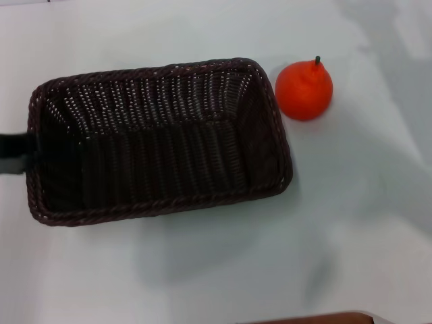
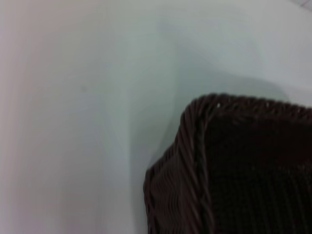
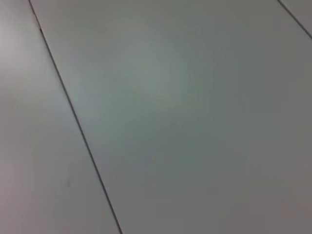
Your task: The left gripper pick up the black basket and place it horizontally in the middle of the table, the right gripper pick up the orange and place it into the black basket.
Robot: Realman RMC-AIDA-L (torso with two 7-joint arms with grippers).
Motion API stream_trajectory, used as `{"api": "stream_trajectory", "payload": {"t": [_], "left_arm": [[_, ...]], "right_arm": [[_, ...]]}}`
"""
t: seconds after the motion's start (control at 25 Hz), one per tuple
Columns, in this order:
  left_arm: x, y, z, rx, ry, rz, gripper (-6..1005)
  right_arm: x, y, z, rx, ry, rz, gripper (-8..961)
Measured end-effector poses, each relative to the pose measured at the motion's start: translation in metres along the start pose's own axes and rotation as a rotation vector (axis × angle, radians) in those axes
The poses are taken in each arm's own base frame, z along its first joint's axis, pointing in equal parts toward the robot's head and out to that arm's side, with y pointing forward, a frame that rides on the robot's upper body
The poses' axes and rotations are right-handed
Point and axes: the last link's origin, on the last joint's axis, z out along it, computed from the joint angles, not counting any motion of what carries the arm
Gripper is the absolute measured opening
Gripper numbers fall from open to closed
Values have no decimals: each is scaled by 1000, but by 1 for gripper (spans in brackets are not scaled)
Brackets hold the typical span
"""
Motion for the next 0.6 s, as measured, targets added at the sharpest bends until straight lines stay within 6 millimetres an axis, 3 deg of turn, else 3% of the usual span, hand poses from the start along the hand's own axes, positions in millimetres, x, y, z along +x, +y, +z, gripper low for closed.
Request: {"api": "stream_trajectory", "payload": {"t": [0.12,0.36,0.6], "left_arm": [[5,-3,-14,15,51,5,694],[13,-21,-52,56,181,8,686],[22,-32,-72,60,349,66,684]], "right_arm": [[1,1,-4,17,-17,-13,928],[-2,0,-15,78,-96,-40,928],[-25,-3,-28,123,-285,-66,928]]}}
